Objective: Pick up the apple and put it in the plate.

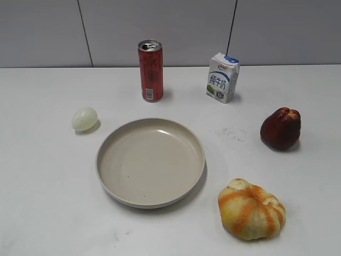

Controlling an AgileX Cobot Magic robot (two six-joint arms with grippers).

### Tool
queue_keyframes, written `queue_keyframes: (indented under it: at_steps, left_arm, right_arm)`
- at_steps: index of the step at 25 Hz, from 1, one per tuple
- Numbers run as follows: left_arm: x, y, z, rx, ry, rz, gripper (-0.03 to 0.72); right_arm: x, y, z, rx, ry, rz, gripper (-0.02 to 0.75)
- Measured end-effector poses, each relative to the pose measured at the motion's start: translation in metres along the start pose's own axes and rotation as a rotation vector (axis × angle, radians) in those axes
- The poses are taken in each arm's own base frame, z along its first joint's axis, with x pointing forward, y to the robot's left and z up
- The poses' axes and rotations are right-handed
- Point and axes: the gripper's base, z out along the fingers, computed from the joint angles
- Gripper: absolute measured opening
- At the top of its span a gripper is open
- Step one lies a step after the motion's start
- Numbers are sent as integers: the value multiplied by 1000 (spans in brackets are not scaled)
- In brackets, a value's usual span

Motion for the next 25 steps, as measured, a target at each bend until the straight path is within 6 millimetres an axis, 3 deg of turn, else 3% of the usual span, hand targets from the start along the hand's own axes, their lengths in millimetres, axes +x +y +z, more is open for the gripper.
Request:
queue_keyframes:
  at_steps: [11, 16, 25]
  left_arm:
    - [0, 0, 0, 0, 0, 0, 491]
    - [0, 0, 0, 0, 0, 0, 491]
    - [0, 0, 0, 0, 0, 0, 491]
  right_arm:
    - [-1, 0, -1, 0, -6, 0, 552]
    - [-18, -1, -2, 6, -118, 9, 583]
    - [-59, -5, 54, -32, 92, 167, 615]
